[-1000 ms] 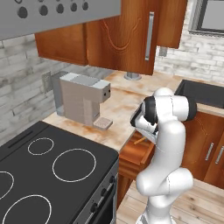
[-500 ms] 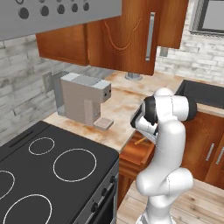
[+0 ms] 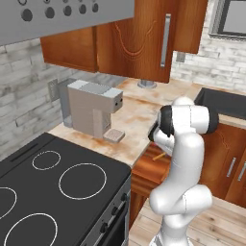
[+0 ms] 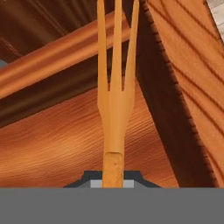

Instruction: Organize the utensils by type. Pick up the wooden spoons from the counter and place them in the open cabinet. Then pick up the metallic utensils from the counter and place them in the open drawer.

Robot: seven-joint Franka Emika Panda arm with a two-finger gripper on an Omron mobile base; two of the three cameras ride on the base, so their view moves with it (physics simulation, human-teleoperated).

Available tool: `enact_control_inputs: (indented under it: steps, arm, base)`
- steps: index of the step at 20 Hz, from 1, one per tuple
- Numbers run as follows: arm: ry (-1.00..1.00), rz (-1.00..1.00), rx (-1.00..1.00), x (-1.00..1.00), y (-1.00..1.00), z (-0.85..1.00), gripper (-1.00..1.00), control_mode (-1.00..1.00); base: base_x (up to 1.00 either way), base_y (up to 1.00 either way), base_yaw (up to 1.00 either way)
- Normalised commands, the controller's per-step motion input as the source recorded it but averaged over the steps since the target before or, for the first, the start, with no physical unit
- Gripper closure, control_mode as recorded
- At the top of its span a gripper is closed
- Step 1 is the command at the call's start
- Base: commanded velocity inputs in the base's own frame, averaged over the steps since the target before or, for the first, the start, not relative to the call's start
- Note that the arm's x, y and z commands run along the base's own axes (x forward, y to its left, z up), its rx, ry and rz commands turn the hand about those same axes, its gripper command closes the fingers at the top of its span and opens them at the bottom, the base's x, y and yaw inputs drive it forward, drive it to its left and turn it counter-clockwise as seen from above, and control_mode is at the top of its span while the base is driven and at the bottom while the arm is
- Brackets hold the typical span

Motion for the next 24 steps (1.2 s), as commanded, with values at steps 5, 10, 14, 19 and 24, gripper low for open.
enact_control_inputs:
  steps: [5, 10, 14, 19, 24]
  arm:
    - [0.0, -0.13, 0.0, -0.93, -0.36, -0.78, 1.0, -1.0]
    - [0.03, -0.13, 0.0, -0.76, -0.34, -0.85, 1.0, -1.0]
    - [0.07, -0.09, 0.0, -0.69, -0.33, -0.88, 1.0, -1.0]
    - [0.11, -0.09, 0.0, -0.7, -0.34, -0.89, 1.0, -1.0]
    - [0.1, -0.09, 0.0, -0.75, -0.37, -0.92, 1.0, -1.0]
  base:
    - [0.0, 0.0, 0.0]
    - [0.0, 0.0, 0.0]
    - [0.0, 0.0, 0.0]
    - [0.0, 0.0, 0.0]
    - [0.0, 0.0, 0.0]
